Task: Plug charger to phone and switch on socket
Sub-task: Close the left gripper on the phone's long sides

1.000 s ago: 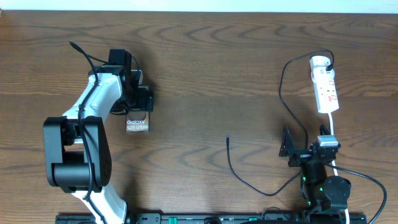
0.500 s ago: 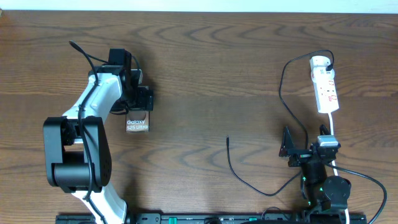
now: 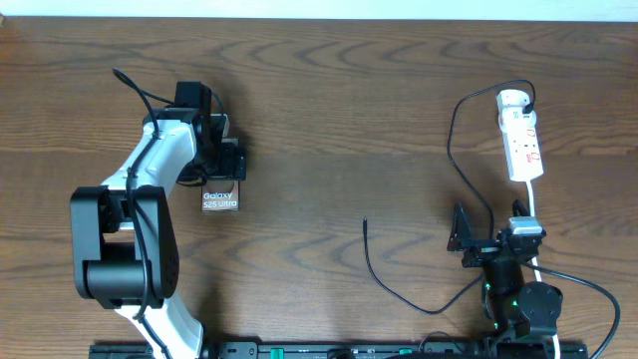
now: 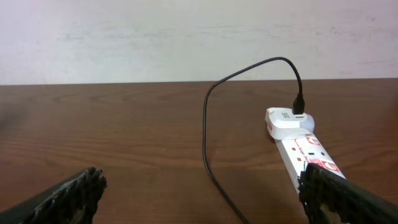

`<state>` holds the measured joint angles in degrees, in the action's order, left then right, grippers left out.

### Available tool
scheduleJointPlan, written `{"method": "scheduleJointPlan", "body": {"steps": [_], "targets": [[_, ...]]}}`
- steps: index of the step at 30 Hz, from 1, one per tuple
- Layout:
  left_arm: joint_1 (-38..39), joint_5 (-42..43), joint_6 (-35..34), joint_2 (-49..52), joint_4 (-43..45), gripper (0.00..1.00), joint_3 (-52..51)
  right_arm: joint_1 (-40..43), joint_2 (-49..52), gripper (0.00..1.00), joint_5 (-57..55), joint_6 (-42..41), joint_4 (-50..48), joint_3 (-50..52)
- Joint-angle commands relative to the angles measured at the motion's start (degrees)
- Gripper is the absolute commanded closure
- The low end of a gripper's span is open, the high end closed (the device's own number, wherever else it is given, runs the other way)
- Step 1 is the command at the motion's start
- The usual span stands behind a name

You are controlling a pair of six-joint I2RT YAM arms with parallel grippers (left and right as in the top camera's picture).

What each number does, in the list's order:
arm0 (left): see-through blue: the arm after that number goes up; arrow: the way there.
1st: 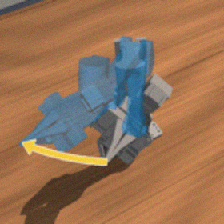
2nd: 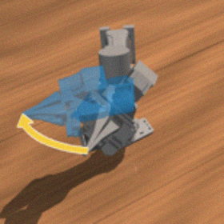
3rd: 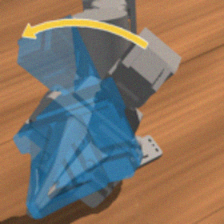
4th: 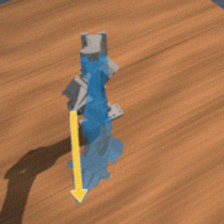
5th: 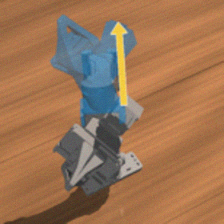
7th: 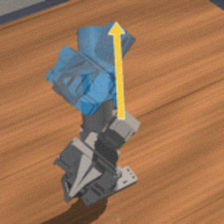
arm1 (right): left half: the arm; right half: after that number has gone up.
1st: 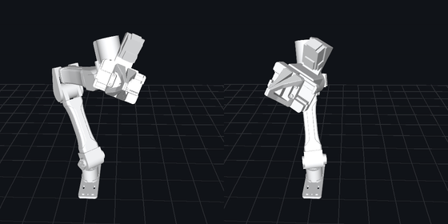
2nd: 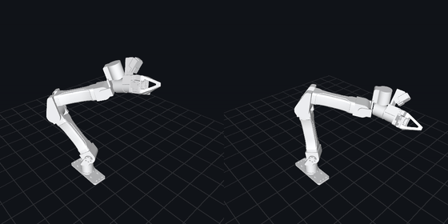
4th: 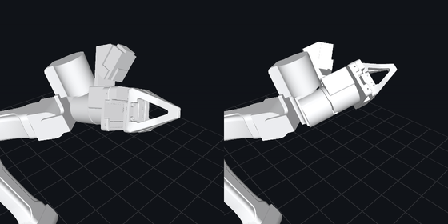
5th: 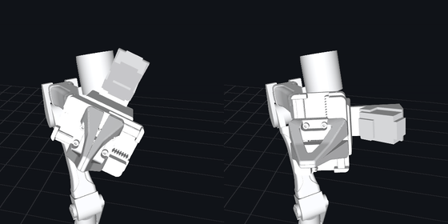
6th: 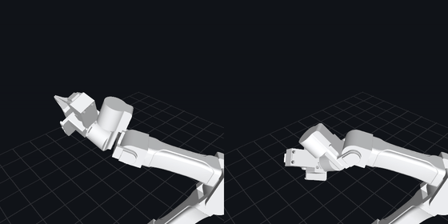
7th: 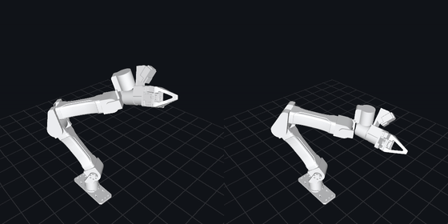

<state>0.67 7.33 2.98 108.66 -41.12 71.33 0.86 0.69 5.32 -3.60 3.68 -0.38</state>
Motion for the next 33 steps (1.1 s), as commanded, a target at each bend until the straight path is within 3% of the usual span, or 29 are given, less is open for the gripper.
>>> {"method": "scheduleJointPlan", "body": {"steps": [1,33], "targets": [[0.1,-0.5,-0.4,0.7,0.3,0.08,-0.8,-0.5,-0.4,0.01,-0.3,0.7,0.3,0.1],[0.1,-0.3,-0.4,0.7,3.1,0.02,-3.3,-0.5,-0.4,0.01,-0.3,0.7,0.3,0.1]]}}
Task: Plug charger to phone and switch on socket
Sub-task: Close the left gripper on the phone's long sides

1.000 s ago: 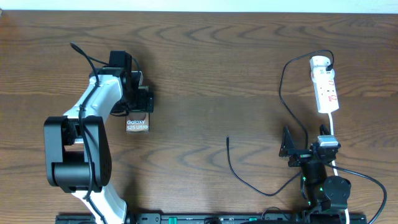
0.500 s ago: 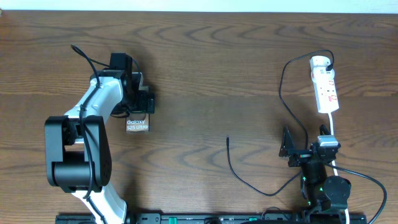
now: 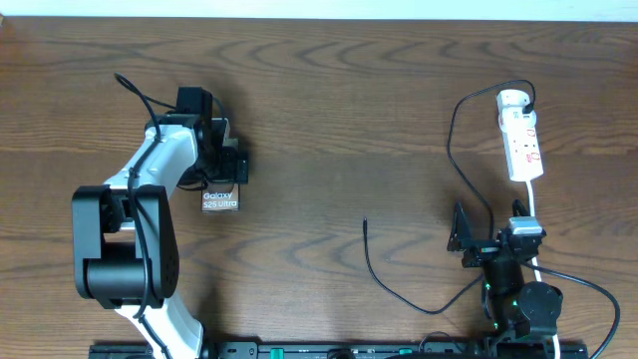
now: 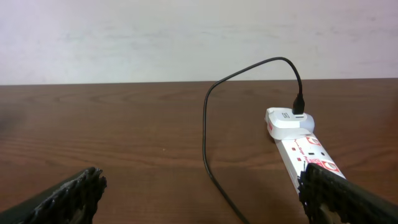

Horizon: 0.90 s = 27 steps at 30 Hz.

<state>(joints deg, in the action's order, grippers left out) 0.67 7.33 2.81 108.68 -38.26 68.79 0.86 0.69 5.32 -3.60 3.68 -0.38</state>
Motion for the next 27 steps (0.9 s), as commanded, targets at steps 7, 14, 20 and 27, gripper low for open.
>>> {"method": "scheduleJointPlan", "body": {"steps": [7,14,20,27], "targets": [[0.1,-0.3,-0.2,0.7,0.3,0.02,-1.1,-0.5,-0.4,0.01,-0.3,0.7,0.3,0.1],[0.1,-0.3,-0.2,0.7,0.2,0.02,-1.1,-0.5,-0.4,0.01,-0.3,0.7,0.3,0.1],[0.1,-0.3,-0.2,0.7,0.2,0.02,-1.2,-0.5,-0.4,0.01,-0.3,0.7,0.3,0.1],[0.1,-0.3,-0.2,0.7,0.3,0.02,-1.9,-0.5,-0.4,0.01,-0.3,0.7,0.3,0.1]]}}
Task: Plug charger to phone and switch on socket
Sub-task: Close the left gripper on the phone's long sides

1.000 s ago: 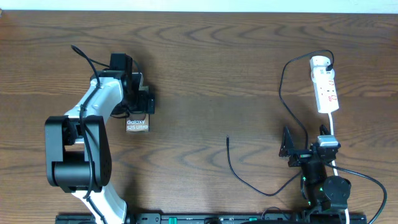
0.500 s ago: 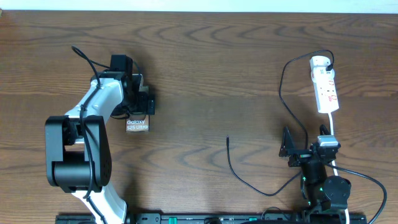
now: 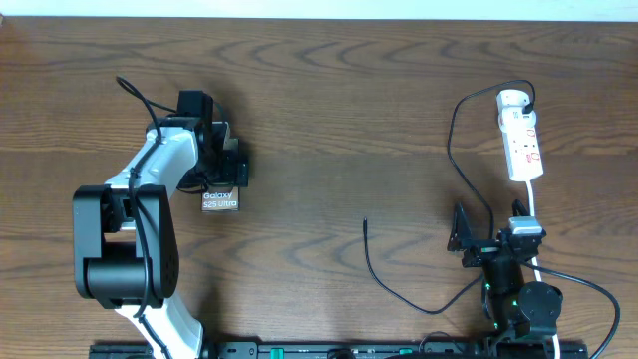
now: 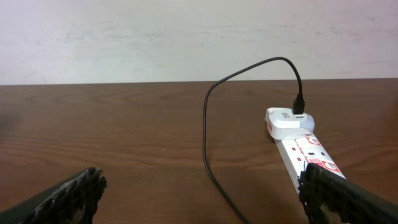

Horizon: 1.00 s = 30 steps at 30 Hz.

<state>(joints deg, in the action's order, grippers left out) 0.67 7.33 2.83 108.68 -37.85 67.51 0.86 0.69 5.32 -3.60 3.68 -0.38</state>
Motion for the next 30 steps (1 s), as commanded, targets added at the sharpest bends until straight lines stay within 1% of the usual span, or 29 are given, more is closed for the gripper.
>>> {"method": "scheduleJointPlan", "body": {"steps": [1,12,18,30], "targets": [[0.1,-0.3,-0.3,0.7,-0.1,0.02,-0.7,-0.5,-0.4,0.01,-0.3,0.7,0.3,0.1],[0.1,-0.6,-0.2,0.7,0.5,0.02,-1.2,-0.5,-0.4,0.01,-0.3,0.7,0.3,0.1],[0.1,-3.0,-0.3,0.7,0.5,0.02,-1.5,-0.5,-0.4,0.0,-0.3,0.7,0.3,0.1],[0.4,-3.6,-0.3,0.7,0.5,0.02,-1.7,-0.5,-0.4,0.01,-0.3,0.7,0.3,0.1]]}}
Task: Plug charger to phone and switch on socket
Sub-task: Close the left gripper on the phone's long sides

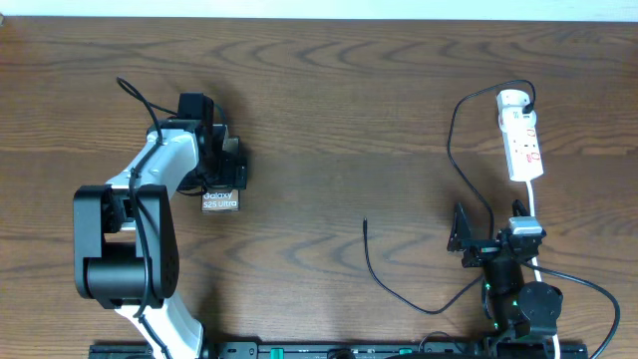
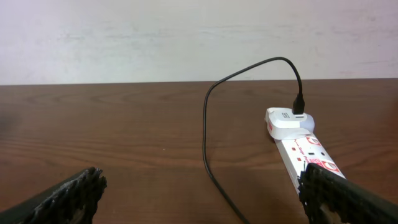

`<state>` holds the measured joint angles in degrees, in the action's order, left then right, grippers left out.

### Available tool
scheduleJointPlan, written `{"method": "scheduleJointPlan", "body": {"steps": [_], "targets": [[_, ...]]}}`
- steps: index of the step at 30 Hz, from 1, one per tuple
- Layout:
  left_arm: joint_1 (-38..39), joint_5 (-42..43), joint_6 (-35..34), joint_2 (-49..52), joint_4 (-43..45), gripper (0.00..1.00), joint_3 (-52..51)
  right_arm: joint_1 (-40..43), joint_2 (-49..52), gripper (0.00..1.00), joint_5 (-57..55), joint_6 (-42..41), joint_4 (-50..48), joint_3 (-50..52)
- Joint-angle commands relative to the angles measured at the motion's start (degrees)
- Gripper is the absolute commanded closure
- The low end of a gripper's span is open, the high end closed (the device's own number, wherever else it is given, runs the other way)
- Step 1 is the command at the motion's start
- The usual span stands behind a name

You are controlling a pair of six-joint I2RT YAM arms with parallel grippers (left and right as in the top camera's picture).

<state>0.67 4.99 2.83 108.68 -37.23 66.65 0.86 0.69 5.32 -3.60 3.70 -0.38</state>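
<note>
The phone [image 1: 220, 199], dark with a "Galaxy S25 Ultra" label, lies at the left of the table. My left gripper [image 1: 227, 165] sits over its far end with the fingers on either side, apparently shut on it. A white power strip [image 1: 522, 145] lies at the far right, with a white charger adapter [image 2: 289, 120] plugged into its far end. The black charger cable [image 2: 204, 124] loops down to a free plug end [image 1: 365, 221] at mid-table. My right gripper [image 2: 200, 182] stands wide open and empty, low near the front edge, just before the strip.
The wooden table [image 1: 339, 110] ends at a pale wall behind. The strip's white lead [image 1: 531, 204] runs past my right arm toward the front edge. A black cable trails from the left arm [image 1: 135, 90].
The left gripper has shifted very slightly toward the front, and the phone label has tilted a touch with it. The right arm, cable and strip are unchanged.
The left gripper stood over the phone's far end at every earlier moment, creeping only a little toward the front. The right gripper stayed open and still before the power strip. The cable's free end has not moved.
</note>
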Motion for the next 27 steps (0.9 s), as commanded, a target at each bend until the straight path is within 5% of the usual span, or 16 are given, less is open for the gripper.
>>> {"method": "scheduleJointPlan", "body": {"steps": [1,27], "targets": [[0.6,-1.3,-0.3,0.7,-0.1,0.02,-0.8,-0.5,-0.4,0.01,-0.3,0.7,0.3,0.1],[4.3,-3.1,-0.3,0.7,0.7,0.02,-0.8,-0.5,-0.4,0.01,-0.3,0.7,0.3,0.1]]}}
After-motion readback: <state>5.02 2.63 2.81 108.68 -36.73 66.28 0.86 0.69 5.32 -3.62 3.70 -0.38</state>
